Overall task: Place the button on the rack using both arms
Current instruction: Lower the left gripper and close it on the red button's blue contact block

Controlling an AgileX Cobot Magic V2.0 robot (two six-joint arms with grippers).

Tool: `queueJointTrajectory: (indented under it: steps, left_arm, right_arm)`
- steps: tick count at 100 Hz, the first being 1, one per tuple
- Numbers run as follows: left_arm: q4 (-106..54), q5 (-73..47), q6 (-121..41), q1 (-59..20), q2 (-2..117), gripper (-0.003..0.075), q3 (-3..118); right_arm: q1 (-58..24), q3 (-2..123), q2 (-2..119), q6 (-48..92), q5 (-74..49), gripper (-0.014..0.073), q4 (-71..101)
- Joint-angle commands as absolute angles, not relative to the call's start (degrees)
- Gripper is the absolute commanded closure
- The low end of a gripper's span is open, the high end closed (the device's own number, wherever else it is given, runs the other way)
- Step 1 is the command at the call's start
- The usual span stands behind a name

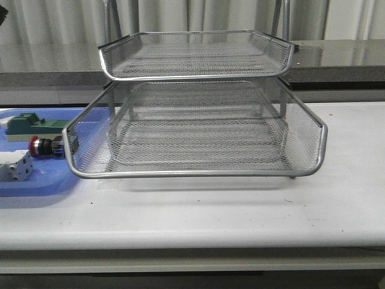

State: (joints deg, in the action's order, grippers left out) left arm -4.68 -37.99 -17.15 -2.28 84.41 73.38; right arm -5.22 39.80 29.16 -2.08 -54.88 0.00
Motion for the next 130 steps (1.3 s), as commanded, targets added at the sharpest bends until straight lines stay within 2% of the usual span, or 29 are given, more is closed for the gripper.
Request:
queueJointTrajectory:
  steps: [1,32,54,82,130]
  left_arm:
    - [-7.4,-38.8,-23.8,-2.1,86.6,0.0124,79.5]
    - [-13.8,-52.9,-43.1,-2.9,103.2,0.0124,98.0]
    - [-13.7,-60.6,-50.9,-3.9,112.6,0.0124,105.8]
    - [-12.8,-62.8,-53.8,-4.0,118.8,0.0125,107.7]
    - [-12.1,-63.0,-57.4,-4.0,122.5,0.0125,107.7]
  right_arm:
    - [-5.0,41.8,29.4,-2.1,-51.4,0.0662,-1.0]
    - [-5.0,41.8,29.4,-2.1,-51.4,0.0662,-1.0]
    - [-5.0,41.8,29.4,-2.1,-51.4,0.0662,-1.0]
    - [-5.0,41.8,29.4,-2.1,-51.4,0.0662,-1.0]
    - [-5.0,41.8,29.4,-2.1,-51.4,0.0662,-1.0]
